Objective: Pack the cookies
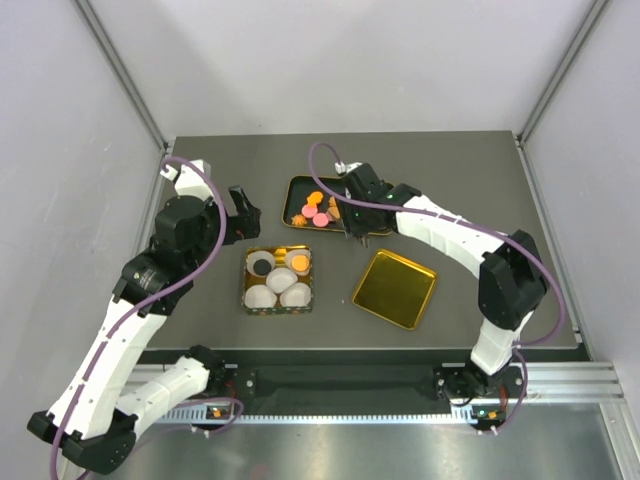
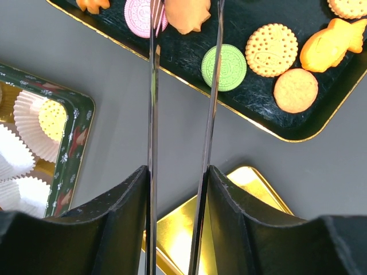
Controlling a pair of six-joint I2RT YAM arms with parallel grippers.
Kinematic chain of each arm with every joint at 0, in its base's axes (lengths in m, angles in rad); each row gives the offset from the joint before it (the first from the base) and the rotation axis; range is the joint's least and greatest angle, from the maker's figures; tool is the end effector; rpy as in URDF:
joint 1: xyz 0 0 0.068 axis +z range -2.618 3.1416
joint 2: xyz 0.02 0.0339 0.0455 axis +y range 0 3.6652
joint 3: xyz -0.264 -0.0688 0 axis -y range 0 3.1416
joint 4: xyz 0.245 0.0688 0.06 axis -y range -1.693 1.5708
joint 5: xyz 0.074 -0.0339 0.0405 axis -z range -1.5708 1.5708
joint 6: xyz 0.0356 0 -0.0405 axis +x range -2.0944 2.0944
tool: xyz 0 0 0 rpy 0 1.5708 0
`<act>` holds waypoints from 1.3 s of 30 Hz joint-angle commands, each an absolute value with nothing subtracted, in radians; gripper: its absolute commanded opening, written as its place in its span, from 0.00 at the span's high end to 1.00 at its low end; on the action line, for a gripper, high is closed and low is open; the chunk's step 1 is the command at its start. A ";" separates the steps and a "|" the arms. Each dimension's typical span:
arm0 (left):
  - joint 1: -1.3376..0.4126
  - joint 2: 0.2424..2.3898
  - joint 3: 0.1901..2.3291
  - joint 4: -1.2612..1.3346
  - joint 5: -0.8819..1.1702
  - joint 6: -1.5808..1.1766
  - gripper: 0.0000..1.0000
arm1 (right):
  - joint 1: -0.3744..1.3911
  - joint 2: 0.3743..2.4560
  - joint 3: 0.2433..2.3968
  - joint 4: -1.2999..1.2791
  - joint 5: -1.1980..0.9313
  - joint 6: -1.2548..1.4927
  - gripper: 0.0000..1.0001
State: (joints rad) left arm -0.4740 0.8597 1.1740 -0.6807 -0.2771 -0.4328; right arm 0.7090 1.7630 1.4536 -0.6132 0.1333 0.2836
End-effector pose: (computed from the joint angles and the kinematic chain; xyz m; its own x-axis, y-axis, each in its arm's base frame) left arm 0.1497 -0.0658 0.4075 -0.3782 -0.2594 -0.8886 0.0586 0.9513 -0.3026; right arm 0.2976 0.2491 0.2681 -0.7444 -0.2732 -0.6093 -0.3917 0.9176 0.0672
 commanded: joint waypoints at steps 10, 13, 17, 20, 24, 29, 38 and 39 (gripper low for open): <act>-0.472 0.851 1.180 -0.640 -0.276 -0.434 0.01 | 0.692 1.775 1.460 -0.561 0.117 0.284 0.60; -0.472 0.853 1.180 -0.637 -0.273 -0.436 0.01 | 0.687 1.770 1.451 -0.561 0.118 0.285 0.60; -0.472 0.857 1.178 -0.635 -0.270 -0.436 0.01 | 0.683 1.755 1.439 -0.560 0.118 0.285 0.60; -0.472 0.856 1.178 -0.635 -0.268 -0.437 0.01 | 0.683 1.747 1.433 -0.557 0.118 0.288 0.60; -0.472 0.854 1.177 -0.635 -0.268 -0.439 0.01 | 0.680 1.746 1.425 -0.555 0.118 0.288 0.60; -0.472 0.853 1.177 -0.637 -0.268 -0.440 0.01 | 0.680 1.740 1.419 -0.551 0.117 0.290 0.59; -0.472 0.853 1.178 -0.638 -0.267 -0.442 0.01 | 0.675 1.726 1.414 -0.549 0.114 0.291 0.58; -0.472 0.851 1.178 -0.638 -0.267 -0.442 0.01 | 0.676 1.726 1.413 -0.551 0.115 0.293 0.58</act>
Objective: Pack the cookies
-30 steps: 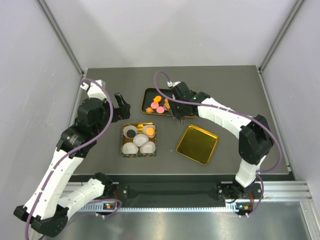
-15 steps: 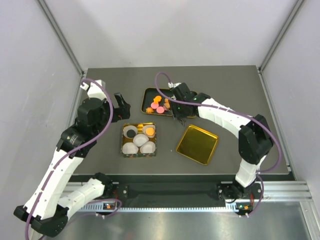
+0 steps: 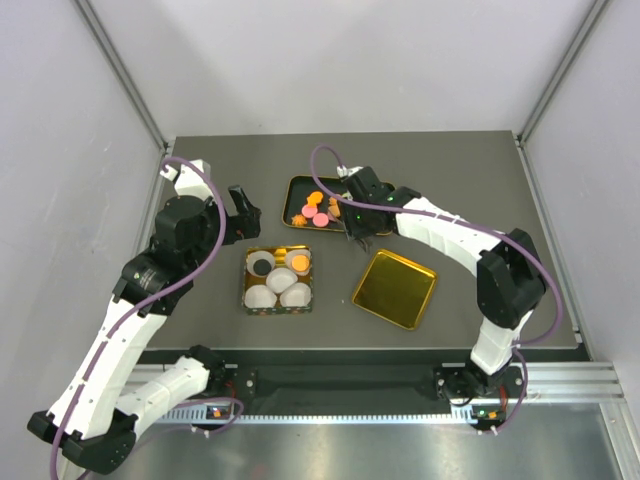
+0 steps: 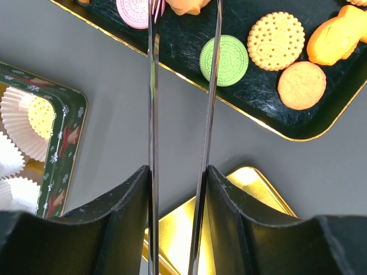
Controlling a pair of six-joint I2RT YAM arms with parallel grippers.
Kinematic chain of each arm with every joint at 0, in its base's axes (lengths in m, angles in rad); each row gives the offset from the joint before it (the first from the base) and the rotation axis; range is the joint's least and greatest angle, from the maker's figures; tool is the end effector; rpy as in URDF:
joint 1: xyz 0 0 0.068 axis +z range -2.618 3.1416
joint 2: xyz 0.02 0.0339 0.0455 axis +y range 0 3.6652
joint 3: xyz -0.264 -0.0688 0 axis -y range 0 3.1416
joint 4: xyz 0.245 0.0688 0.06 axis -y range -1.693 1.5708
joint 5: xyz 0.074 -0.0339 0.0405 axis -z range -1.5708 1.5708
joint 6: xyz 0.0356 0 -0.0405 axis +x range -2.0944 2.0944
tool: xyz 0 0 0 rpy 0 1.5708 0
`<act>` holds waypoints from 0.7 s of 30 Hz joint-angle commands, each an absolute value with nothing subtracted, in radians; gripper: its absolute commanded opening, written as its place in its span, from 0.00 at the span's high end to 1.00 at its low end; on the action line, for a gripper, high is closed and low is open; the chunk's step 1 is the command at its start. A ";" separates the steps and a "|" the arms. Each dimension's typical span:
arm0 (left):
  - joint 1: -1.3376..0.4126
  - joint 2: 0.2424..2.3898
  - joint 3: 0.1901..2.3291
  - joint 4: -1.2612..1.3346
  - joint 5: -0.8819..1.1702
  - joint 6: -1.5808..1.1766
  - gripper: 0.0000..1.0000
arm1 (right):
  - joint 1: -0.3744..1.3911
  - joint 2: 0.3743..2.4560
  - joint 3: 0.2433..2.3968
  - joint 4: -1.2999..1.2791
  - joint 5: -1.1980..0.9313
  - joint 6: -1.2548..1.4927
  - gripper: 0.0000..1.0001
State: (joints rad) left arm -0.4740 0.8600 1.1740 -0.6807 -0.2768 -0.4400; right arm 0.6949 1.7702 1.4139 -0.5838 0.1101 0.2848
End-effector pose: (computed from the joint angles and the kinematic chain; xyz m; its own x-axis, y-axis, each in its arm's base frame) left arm 0.1497 -0.0659 0.4075 -0.3790 -0.2661 -0.8863 0.0560 0.9494 -0.3090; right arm 0.3000 0.2450 0.2547 -0.7602 -0.2701 -0.5909 -0.3887 0.9178 0.0805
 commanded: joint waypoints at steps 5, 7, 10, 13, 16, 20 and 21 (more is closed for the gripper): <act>-0.472 0.851 1.178 -0.638 -0.267 -0.442 0.01 | 0.673 1.726 1.413 -0.549 0.112 0.293 0.56; -0.472 0.848 1.177 -0.638 -0.268 -0.443 0.01 | 0.675 1.726 1.413 -0.546 0.110 0.295 0.55; -0.472 0.848 1.177 -0.640 -0.268 -0.443 0.01 | 0.672 1.732 1.414 -0.545 0.103 0.293 0.57; -0.472 0.848 1.177 -0.640 -0.270 -0.443 0.01 | 0.672 1.732 1.411 -0.543 0.095 0.295 0.61; -0.472 0.847 1.180 -0.640 -0.270 -0.443 0.01 | 0.672 1.726 1.411 -0.543 0.089 0.295 0.66; -0.472 0.847 1.180 -0.640 -0.270 -0.442 0.01 | 0.670 1.703 1.416 -0.541 0.090 0.296 0.67; -0.472 0.847 1.180 -0.638 -0.270 -0.442 0.01 | 0.670 1.692 1.419 -0.545 0.091 0.296 0.67</act>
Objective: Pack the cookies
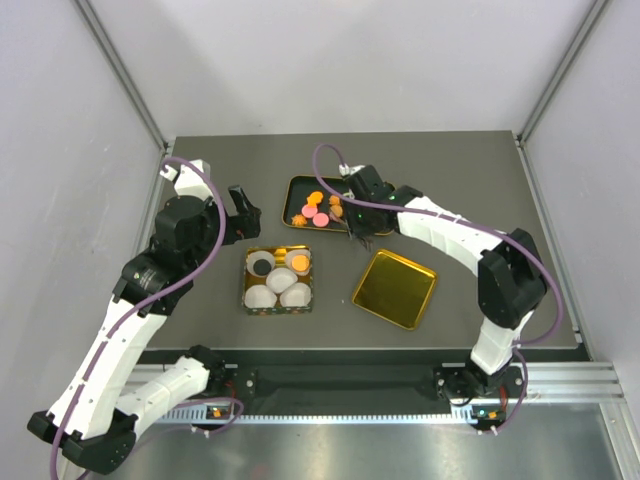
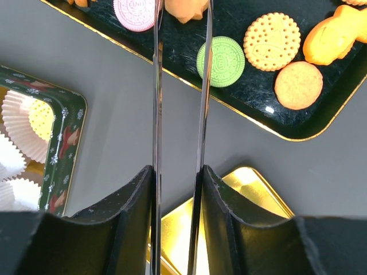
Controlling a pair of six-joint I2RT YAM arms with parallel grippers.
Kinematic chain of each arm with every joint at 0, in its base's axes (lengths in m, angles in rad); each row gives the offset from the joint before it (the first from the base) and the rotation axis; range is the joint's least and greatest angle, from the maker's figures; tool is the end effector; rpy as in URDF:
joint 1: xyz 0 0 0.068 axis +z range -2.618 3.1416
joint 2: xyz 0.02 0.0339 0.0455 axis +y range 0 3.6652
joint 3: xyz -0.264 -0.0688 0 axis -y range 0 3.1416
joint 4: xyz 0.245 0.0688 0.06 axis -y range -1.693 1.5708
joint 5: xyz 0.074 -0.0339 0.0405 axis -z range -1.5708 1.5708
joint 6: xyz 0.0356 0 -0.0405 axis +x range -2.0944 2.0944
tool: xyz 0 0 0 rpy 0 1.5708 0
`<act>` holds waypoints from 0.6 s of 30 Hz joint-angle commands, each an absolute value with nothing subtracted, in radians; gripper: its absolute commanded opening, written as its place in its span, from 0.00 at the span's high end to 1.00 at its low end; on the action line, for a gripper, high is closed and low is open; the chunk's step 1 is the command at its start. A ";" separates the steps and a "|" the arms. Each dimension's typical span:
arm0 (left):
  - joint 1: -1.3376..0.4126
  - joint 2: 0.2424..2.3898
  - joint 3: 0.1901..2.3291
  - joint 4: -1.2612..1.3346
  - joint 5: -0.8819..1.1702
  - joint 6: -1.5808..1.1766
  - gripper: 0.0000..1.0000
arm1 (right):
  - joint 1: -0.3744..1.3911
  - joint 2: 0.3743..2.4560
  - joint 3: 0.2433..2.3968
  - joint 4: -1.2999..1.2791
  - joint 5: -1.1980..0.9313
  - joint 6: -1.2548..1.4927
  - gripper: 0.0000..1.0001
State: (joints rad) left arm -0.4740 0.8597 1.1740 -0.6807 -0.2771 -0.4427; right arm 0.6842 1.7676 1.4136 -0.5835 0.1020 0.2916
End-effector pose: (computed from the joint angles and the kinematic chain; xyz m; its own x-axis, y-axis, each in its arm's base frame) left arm 0.1497 -0.0658 0.4075 -0.3788 -0.2688 -0.8856 0.0548 0.9487 -0.3114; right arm 0.3022 0.2418 0.2556 -0.7656 -0.2554 -0.5904 -0.3779 0.9213 0.0915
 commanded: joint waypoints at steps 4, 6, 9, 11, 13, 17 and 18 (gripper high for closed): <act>-0.472 0.848 1.181 -0.640 -0.270 -0.442 0.01 | 0.670 1.666 1.431 -0.554 0.098 0.293 0.67; -0.472 0.845 1.180 -0.637 -0.270 -0.442 0.01 | 0.670 1.648 1.433 -0.557 0.098 0.291 0.67; -0.472 0.845 1.178 -0.638 -0.270 -0.443 0.01 | 0.669 1.629 1.433 -0.558 0.098 0.293 0.67; -0.472 0.848 1.177 -0.635 -0.268 -0.443 0.01 | 0.670 1.621 1.433 -0.561 0.106 0.291 0.67; -0.471 0.850 1.178 -0.635 -0.265 -0.443 0.01 | 0.670 1.617 1.436 -0.566 0.098 0.293 0.67; -0.472 0.848 1.181 -0.635 -0.268 -0.442 0.01 | 0.679 1.586 1.430 -0.566 0.054 0.296 0.68; -0.472 0.848 1.183 -0.634 -0.268 -0.440 0.01 | 0.684 1.569 1.430 -0.571 0.048 0.298 0.68</act>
